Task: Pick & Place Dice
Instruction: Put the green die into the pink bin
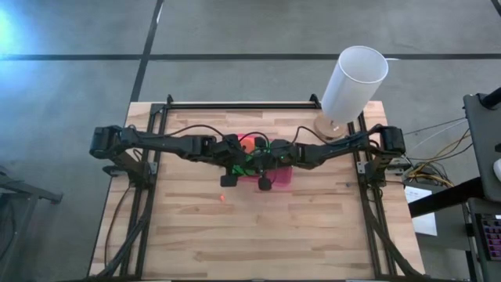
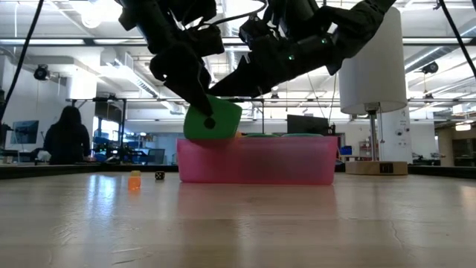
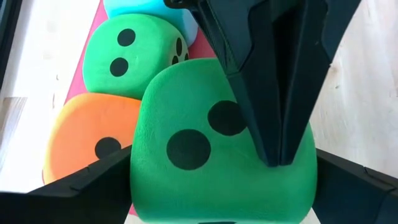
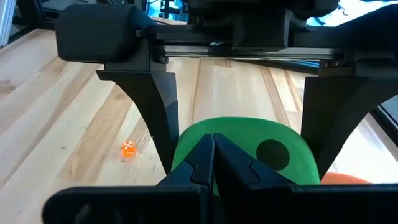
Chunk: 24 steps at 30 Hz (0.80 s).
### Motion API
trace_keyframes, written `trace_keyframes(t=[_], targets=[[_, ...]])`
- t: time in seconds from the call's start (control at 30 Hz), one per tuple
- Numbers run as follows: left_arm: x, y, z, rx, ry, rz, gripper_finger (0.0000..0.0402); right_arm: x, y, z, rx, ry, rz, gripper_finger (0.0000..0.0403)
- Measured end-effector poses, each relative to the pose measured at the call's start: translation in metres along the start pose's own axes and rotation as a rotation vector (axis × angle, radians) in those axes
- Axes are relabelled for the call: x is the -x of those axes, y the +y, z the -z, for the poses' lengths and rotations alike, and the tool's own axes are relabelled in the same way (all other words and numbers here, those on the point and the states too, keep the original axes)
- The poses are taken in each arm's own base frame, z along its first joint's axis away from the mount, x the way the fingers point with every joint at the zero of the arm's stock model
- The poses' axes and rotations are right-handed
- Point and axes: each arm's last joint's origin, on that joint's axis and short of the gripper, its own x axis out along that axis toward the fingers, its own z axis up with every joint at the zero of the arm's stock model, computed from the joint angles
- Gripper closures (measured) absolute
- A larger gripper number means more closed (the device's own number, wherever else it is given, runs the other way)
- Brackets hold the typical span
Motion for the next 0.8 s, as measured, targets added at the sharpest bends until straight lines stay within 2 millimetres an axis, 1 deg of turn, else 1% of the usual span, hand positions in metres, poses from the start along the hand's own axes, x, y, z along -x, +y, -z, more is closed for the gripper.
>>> trace_keyframes(t=[0.23, 0.5, 0.6, 0.8], targets=[[0.0, 0.0, 0.0, 0.0, 0.001, -0.002, 0.0002, 0.0, 0.0, 0.001, -0.019, 0.014, 0.001, 0.0394], [0.0, 0.0, 0.001, 0.0, 0.007, 0.001, 0.0004, 0.007, -0.003, -0.009, 0.008, -0.006, 0.021, 0.0394], [0.0, 0.0, 0.001, 0.0, 0.007, 0.003, 0.0002, 0.007, -0.004, -0.011, 0.011, -0.015, 0.07, 0.0394], [0.0, 0.0, 0.001, 0.001, 0.011, 0.003, 0.0006, -0.003, -0.005, -0.004, 0.029, -0.042, 0.097, 0.0394]])
